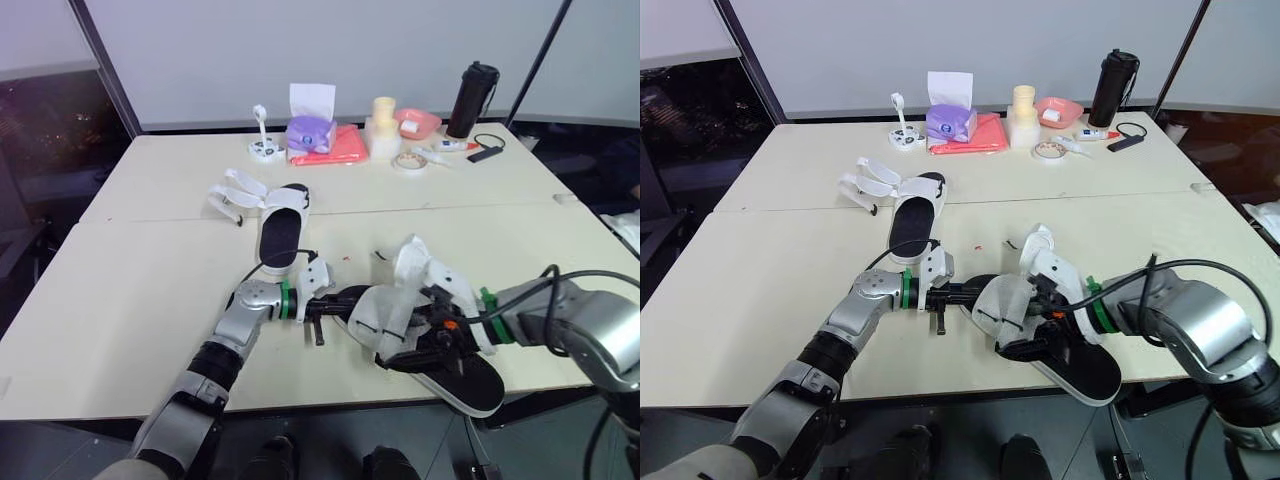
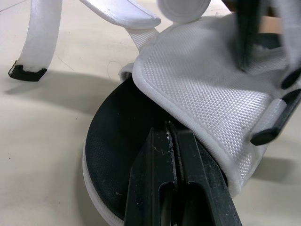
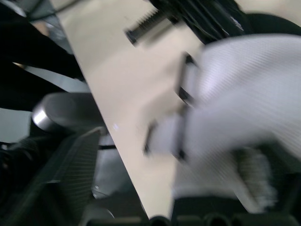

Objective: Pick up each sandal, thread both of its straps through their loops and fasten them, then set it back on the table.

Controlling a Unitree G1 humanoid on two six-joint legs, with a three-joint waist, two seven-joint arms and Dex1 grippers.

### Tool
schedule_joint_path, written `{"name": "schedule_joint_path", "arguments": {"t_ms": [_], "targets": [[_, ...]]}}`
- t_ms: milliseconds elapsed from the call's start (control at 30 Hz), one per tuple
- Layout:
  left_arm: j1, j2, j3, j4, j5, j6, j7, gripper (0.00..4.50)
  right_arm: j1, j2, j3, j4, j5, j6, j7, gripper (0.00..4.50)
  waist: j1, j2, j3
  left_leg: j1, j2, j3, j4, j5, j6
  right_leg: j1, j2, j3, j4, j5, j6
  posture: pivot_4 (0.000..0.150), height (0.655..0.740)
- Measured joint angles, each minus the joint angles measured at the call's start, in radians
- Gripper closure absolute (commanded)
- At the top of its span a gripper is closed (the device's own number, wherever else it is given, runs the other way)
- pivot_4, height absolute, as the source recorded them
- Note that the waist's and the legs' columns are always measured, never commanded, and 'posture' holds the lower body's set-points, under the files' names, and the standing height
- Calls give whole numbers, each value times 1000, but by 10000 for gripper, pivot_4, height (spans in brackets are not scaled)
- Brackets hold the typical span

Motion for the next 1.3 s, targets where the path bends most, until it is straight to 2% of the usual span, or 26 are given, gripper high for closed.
{"name": "schedule_joint_path", "arguments": {"t_ms": [233, 433, 700, 833, 1000, 1300], "targets": [[4, 4, 1, -1, 1, 1, 0, 45000, 163, -175, -180, -114, 30, -13, 29, 330, -1, 0, 0, 0, 1, 1, 0, -1, 1, 0, 0, 0, 0, 0, 0, 1500, 7344], [4, 0, 2, -2, 2, 3, 0, 45000, 330, -185, -248, -229, 16, -26, -36, 330, 0, 0, 0, 0, 1, 1, 0, -1, 1, 0, 0, 0, -1, 0, 0, 1500, 7344], [17, -3, 8, -36, -17, 49, 0, 45000, 425, -127, -89, -256, -220, -185, -272, 330, 6, 0, 0, 0, 1, 1, 1, -1, 1, 0, -1, 0, -1, 0, 0, 1500, 7344], [35, 1, 11, -65, -34, 76, 1, 45000, 453, -128, -12, -266, -335, -278, -330, 330, 11, 0, 0, 0, 1, 1, 1, -1, 1, 1, -1, 0, -2, 0, 0, 1500, 7344], [55, 27, 11, -116, -38, 115, -4, 45000, 443, -134, 32, -233, -436, -365, -344, 330, 9, -1, 0, 1, 1, 2, 2, -1, 1, 1, 0, 0, -2, 0, 0, 1500, 7344], [92, 94, -33, -218, -43, 153, -75, 45000, 304, -131, 62, -75, -535, -453, -313, 330, 17, 0, 0, 0, 1, 1, 1, -1, 1, 0, -1, 1, -2, 0, 0, 1500, 7344]]}}
